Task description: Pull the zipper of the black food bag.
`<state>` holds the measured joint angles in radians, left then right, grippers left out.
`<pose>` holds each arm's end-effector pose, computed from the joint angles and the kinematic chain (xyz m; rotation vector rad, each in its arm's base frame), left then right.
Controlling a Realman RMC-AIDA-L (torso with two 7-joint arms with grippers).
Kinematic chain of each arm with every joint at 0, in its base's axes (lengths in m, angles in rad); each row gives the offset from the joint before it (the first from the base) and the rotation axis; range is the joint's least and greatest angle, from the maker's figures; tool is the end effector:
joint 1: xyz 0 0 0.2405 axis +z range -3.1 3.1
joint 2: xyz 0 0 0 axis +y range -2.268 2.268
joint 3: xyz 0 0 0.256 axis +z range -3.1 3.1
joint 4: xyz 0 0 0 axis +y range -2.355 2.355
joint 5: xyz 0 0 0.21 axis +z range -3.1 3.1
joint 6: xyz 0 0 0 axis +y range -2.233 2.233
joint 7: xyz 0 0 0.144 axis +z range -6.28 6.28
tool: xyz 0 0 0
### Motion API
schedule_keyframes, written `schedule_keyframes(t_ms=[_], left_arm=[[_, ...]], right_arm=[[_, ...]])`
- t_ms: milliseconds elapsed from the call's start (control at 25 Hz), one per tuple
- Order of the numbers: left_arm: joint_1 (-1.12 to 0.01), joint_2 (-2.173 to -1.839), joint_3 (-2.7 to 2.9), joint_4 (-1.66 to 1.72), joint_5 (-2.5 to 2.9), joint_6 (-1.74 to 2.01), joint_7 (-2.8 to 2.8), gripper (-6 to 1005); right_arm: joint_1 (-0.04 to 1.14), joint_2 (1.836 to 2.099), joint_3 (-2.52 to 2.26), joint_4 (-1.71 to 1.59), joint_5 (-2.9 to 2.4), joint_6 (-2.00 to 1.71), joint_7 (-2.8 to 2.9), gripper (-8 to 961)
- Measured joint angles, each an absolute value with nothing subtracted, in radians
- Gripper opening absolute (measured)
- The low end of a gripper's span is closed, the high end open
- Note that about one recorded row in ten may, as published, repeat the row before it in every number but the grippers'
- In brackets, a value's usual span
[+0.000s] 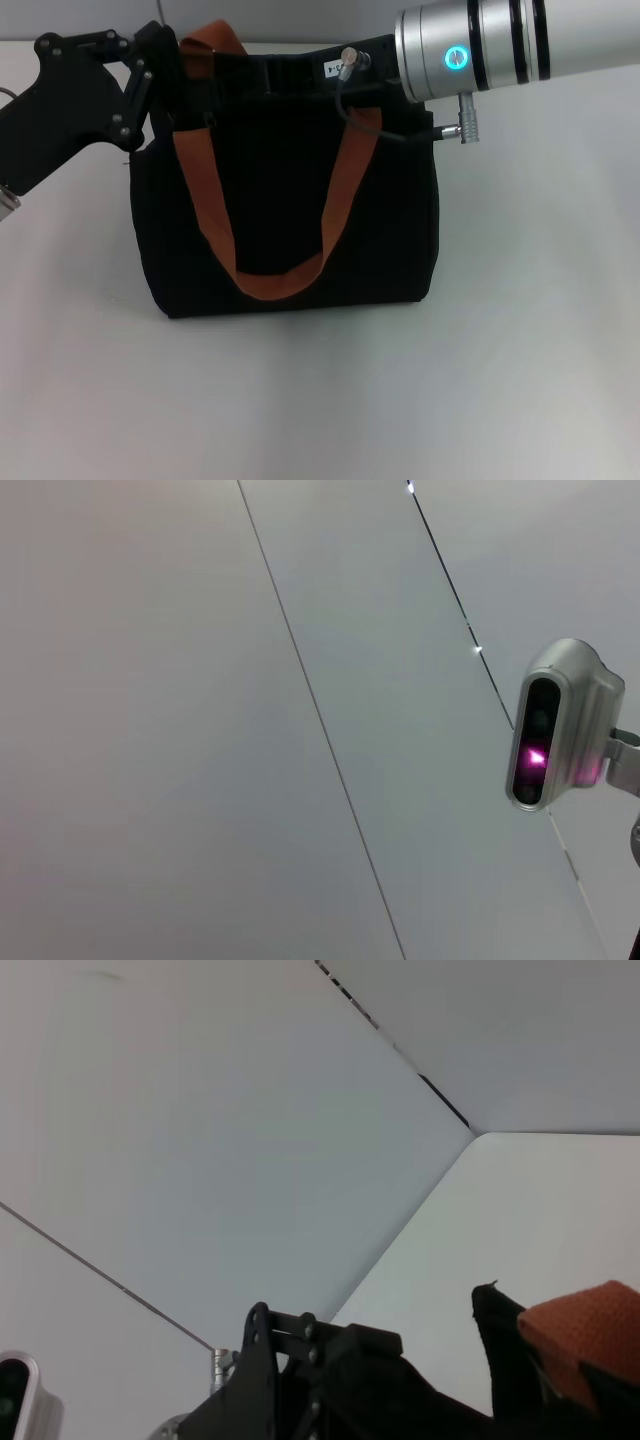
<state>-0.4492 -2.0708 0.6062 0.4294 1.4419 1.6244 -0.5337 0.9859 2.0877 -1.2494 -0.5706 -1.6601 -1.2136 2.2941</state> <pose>-0.2666 0.3225 0.0348 -2.0910 0.1071 -0.9632 0.0690 0.4053 -0.0725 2.7094 -1.2920 -0.6627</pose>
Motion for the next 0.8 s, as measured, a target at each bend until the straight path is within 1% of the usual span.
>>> schedule_keyframes(t_ms=[800], left_arm=[[-0.445, -2.07, 0.603, 0.422, 1.438, 1.643, -0.536, 23]], right_arm=[[0.975, 2.09, -1.265, -0.596, -1.661, -1.206, 2.293, 323]])
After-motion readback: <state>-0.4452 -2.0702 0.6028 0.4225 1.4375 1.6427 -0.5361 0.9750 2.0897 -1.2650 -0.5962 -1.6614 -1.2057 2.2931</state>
